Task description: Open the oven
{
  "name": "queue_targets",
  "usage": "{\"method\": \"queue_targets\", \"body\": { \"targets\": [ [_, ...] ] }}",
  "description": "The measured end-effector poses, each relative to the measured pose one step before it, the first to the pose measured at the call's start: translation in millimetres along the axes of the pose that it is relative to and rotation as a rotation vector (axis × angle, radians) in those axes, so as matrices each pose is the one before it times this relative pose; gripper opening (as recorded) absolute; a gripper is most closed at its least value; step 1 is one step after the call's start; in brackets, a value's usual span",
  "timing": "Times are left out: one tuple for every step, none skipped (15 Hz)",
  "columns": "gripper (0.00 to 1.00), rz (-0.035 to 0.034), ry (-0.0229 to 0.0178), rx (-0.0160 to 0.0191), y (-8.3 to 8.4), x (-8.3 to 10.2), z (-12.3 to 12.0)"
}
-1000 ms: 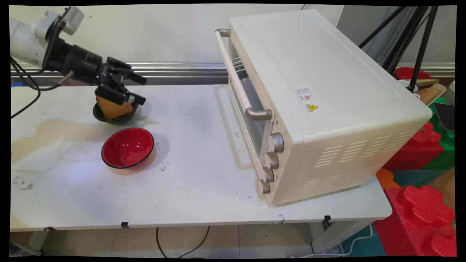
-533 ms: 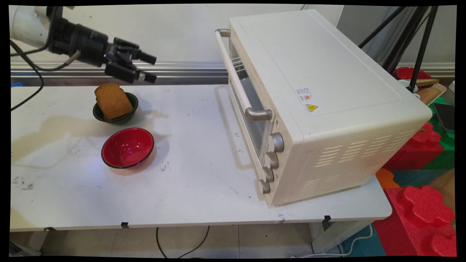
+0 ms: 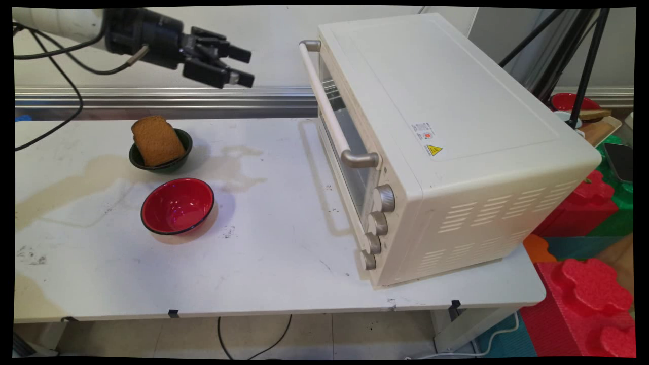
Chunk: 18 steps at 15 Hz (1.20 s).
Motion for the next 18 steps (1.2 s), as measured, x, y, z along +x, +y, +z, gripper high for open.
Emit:
{"method": "queue_targets", "body": {
  "targets": [
    [1.0,0.00233,0.00669,-0.00114,-0.04,2.37,4.14],
    [1.0,0.0034,0.00972,-0.00179,-0.25,3.37,6.24],
    [1.0,0.00509,0.00857,-0.00072,-0.22,3.45,7.37],
    [1.0,0.00604,0.0064,-0.0004,-0.59,3.34,7.96],
    [1.0,0.00515,0.00514,0.0007,-0.64,2.98,7.53],
    [1.0,0.00386,0.00342,0.00083,-0.66,2.45,6.49],
    [1.0,0.00353,0.00392,0.00226,-0.69,2.36,6.26],
    [1.0,0.00285,0.0032,0.00167,-0.71,2.17,5.96],
    [1.0,0.00243,0.00234,0.00103,-0.57,1.73,4.66],
    [0.0,0.00166,0.00149,0.0005,-0.48,1.58,4.84],
    [0.0,0.0015,0.00053,0.00031,-0.41,1.19,4.27],
    [0.0,0.00096,0.00038,0.00053,-0.17,0.84,3.25],
    [0.0,0.00047,-0.00095,-0.00237,0.06,0.88,4.6],
    [0.0,0.00037,-0.00118,-0.00285,0.2,0.66,4.62],
    [0.0,-0.00035,-0.00165,-0.00421,0.46,0.7,5.47],
    [0.0,0.0004,-0.00223,-0.00109,0.17,0.52,5.76],
    [0.0,0.00012,-0.00165,-0.00053,-0.07,0.44,5.38],
    [0.0,0.00133,-0.0052,-0.00198,0.04,0.45,9.69]
  ]
}}
